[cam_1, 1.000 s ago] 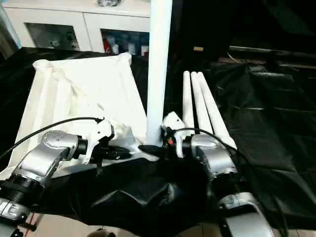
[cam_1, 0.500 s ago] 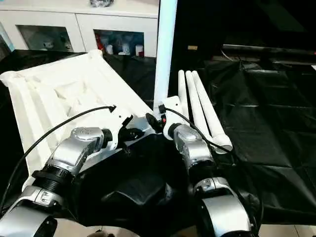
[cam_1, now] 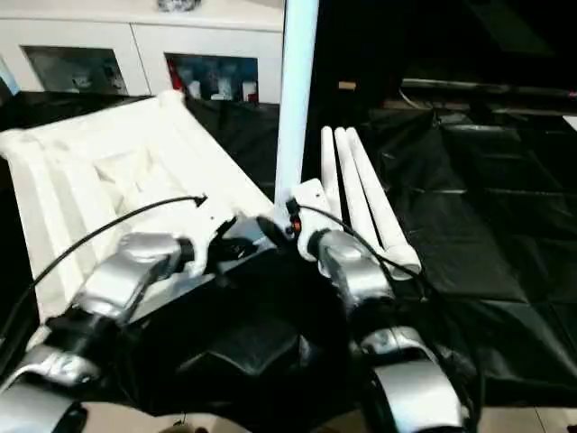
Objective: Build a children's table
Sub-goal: Rotate leg to tighten
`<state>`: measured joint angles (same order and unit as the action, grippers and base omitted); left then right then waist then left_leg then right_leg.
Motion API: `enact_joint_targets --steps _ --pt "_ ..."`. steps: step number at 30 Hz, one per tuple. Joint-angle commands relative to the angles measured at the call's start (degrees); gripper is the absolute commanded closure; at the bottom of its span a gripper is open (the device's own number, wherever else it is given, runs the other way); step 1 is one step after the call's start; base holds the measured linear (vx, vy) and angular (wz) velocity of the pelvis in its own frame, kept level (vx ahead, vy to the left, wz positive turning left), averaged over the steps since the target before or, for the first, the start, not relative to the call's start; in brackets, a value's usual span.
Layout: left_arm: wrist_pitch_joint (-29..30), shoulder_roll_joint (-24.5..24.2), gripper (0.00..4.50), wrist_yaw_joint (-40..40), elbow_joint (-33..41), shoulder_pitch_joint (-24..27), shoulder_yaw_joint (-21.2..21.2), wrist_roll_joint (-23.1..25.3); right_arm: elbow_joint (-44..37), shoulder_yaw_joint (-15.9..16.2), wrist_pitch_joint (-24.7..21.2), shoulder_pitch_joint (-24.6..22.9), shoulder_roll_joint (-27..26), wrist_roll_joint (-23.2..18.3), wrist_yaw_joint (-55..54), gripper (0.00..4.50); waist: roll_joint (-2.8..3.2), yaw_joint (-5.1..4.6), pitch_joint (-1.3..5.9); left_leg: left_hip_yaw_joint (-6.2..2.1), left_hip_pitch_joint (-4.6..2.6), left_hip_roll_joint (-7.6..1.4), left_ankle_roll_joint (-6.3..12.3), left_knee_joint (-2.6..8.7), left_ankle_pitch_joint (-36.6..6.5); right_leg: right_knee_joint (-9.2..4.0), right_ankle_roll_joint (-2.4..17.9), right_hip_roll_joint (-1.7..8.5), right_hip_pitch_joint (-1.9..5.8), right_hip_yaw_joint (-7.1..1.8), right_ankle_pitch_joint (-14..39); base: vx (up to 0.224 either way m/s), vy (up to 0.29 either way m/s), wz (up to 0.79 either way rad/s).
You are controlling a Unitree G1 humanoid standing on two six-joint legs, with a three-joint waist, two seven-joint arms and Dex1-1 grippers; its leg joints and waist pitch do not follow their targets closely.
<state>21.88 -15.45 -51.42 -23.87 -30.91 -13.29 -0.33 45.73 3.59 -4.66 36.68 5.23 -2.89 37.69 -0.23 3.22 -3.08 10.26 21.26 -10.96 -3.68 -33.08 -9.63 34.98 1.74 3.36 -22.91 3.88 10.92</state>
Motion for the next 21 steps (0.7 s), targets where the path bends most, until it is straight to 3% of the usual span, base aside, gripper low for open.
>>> enact_joint_targets --steps 1,9,12,13,18,21 --pt "-2.7 -0.18 4.5 -5.97 3.1 0.45 -2.04 -2.61 -2.9 3.32 -1.38 -2.03 0.98 -1.17 7.64 0.79 -0.07 0.21 3.68 -0.68 -0.63 -2.46 3.74 3.28 -10.56 -4.23 11.48 4.81 3.2 -3.02 9.14 0.0 0.0 0.0" --pt "-3.33 -5.66 4.5 -16.32 6.34 2.64 -3.82 -4.88 -11.65 9.27 -2.82 -6.63 8.24 -1.56 24.44 0.79 -0.21 0.75 3.53 -0.63 -0.74 -2.59 3.41 3.36 -11.3 -4.29 11.26 4.74 2.94 -3.0 11.26 0.0 0.0 0.0" --pt "-3.14 -6.93 4.5 -18.46 6.75 3.13 -4.24 -5.13 -12.51 9.69 -4.22 -6.8 8.7 -2.15 26.54 0.79 -0.21 0.83 3.41 -0.66 -0.74 -2.54 3.01 3.42 -11.93 -4.52 10.83 4.83 2.84 -3.04 13.94 0.0 0.0 0.0" --pt "-2.92 -7.28 4.5 -19.17 7.08 3.35 -4.41 -5.27 -12.77 9.66 -4.41 -6.87 8.79 -2.42 26.98 1.04 -0.25 0.82 3.46 -0.71 -0.82 -2.53 2.77 3.43 -12.05 -4.52 10.71 4.84 2.85 -3.03 14.34 0.0 0.0 0.0" --pt "-2.45 -7.78 4.5 -20.18 7.88 3.9 -4.51 -5.85 -15.71 9.74 -6.28 -8.02 8.96 -4.02 28.54 1.28 -0.24 1.13 3.63 -0.65 -0.85 -2.6 3.08 3.35 -10.16 -4.16 11.38 4.68 2.87 -3.05 10.66 0.0 0.0 0.0" --pt "-2.35 -7.23 4.5 -19.37 7.66 3.8 -4.15 -5.81 -16.14 9.93 -6.89 -8.37 8.39 -3.93 28.29 1.53 -0.33 1.39 3.6 -0.58 -0.82 -2.49 2.94 3.32 -10.43 -4.25 11.1 4.74 2.85 -3.05 11.47 0.0 0.0 0.0"
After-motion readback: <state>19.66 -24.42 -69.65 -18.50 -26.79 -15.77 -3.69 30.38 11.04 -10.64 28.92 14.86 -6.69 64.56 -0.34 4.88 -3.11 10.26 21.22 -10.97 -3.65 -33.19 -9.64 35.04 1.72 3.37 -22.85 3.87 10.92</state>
